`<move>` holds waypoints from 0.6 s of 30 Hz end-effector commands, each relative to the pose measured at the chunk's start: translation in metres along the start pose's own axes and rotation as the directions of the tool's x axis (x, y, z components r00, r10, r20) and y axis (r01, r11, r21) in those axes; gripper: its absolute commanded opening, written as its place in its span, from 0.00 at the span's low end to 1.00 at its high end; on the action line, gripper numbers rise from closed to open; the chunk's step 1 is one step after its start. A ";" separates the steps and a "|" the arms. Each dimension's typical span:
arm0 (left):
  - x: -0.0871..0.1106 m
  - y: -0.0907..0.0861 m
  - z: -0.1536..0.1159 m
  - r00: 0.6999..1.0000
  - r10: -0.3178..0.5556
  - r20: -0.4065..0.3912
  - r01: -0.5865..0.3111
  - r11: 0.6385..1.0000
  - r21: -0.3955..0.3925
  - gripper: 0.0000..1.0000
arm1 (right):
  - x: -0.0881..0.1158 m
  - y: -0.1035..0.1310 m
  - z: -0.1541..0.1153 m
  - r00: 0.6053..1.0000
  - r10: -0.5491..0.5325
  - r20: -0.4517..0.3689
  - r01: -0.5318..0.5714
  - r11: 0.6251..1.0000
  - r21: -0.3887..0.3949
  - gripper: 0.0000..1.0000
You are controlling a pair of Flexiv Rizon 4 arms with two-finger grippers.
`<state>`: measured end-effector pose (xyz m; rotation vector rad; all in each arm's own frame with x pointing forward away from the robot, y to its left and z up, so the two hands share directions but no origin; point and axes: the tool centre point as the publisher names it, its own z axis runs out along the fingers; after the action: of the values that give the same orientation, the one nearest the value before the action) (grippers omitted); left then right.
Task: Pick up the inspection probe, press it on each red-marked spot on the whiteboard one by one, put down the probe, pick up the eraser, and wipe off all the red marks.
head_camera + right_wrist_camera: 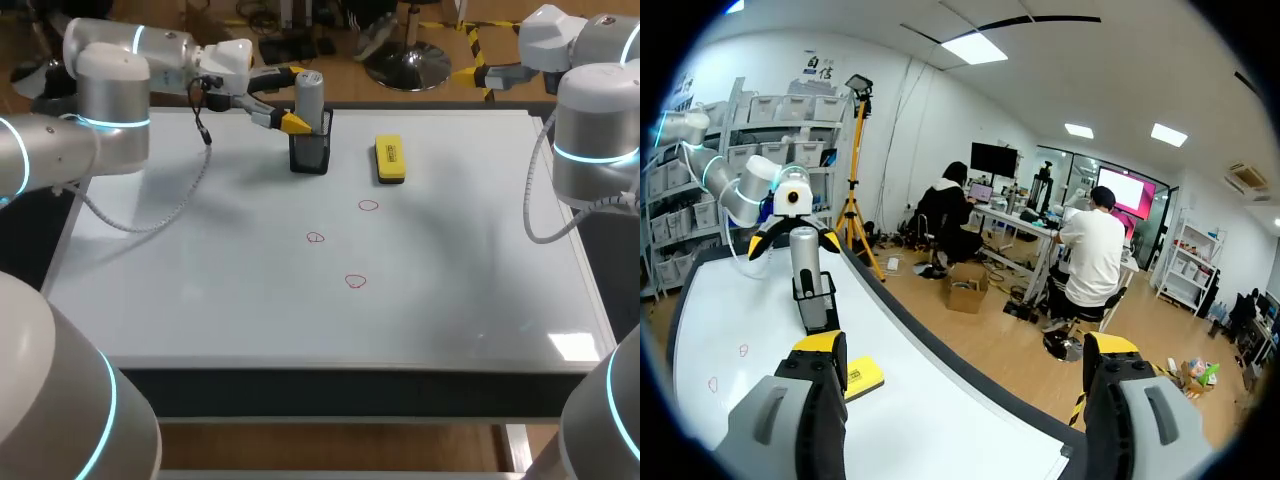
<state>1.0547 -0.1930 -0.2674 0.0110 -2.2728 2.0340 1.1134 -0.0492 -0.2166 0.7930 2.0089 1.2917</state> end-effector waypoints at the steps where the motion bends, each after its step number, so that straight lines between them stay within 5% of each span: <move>1: -0.006 0.005 0.010 1.000 -0.001 0.007 0.001 1.000 0.003 1.00 | -0.001 0.000 0.000 1.000 0.000 -0.001 0.000 1.000 0.001 1.00; 15: -0.014 0.011 0.015 0.999 -0.010 0.034 0.010 1.000 0.004 1.00 | -0.001 0.000 0.000 1.000 0.000 -0.001 0.000 1.000 0.001 1.00; 18: -0.015 0.011 0.013 0.999 -0.009 0.037 0.009 1.000 0.002 0.67 | -0.001 0.000 0.000 1.000 0.000 -0.001 0.000 1.000 0.001 1.00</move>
<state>1.0673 -0.2063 -0.2805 0.0604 -2.2876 2.0481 1.1134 -0.0492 -0.2166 0.7931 2.0089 1.2917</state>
